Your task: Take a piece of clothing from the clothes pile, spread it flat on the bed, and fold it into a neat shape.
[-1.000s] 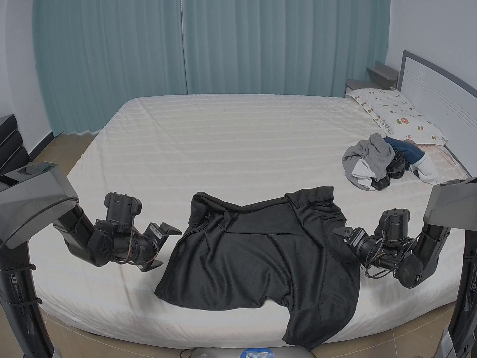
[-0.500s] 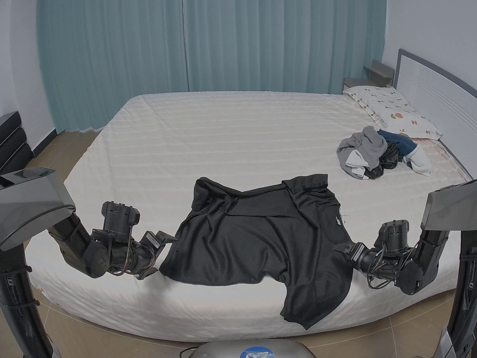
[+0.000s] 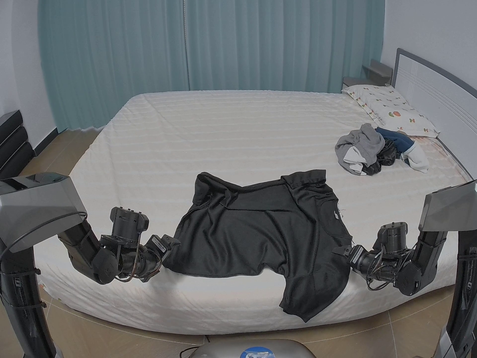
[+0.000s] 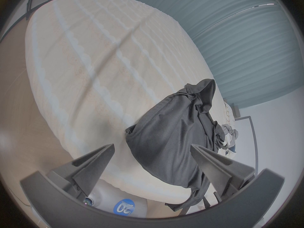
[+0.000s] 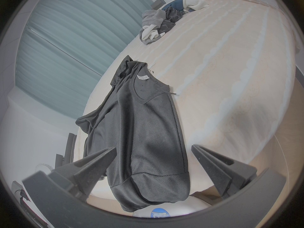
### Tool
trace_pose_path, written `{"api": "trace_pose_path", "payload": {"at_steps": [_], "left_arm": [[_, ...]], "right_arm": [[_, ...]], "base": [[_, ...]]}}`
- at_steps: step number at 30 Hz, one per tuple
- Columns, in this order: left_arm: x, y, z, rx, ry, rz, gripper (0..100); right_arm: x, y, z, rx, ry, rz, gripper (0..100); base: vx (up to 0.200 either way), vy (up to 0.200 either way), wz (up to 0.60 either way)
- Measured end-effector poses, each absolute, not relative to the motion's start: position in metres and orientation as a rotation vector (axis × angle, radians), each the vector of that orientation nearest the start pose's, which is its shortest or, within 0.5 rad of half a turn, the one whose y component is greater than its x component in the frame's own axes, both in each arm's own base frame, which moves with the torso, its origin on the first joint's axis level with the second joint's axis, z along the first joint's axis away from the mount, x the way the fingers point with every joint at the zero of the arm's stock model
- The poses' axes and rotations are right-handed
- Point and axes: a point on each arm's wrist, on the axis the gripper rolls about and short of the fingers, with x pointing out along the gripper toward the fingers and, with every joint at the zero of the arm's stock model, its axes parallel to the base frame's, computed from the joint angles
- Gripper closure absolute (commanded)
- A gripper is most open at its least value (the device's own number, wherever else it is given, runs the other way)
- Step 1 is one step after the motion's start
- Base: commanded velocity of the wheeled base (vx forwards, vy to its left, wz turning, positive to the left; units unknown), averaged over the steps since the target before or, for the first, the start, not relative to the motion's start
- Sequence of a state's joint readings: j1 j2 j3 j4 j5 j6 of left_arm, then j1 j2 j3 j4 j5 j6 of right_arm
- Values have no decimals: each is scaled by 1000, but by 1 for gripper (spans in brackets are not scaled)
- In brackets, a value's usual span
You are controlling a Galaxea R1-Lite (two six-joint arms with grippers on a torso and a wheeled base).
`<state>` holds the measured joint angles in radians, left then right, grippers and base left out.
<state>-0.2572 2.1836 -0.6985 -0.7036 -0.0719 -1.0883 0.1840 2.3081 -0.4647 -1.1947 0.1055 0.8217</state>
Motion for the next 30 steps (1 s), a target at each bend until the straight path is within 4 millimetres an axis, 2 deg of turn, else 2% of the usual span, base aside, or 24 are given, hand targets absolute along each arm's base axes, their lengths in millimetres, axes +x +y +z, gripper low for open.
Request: {"api": "trace_pose_path", "payload": {"at_steps": [17, 30], "left_arm": [[329, -95, -8, -862, 815, 174, 0], [342, -103, -16, -806, 759, 215, 0]], "right_arm": [[303, 60, -31, 758, 733, -4, 0], [304, 60, -30, 756, 730, -1, 0]], "base": [[0, 0, 0], [0, 0, 0]]}}
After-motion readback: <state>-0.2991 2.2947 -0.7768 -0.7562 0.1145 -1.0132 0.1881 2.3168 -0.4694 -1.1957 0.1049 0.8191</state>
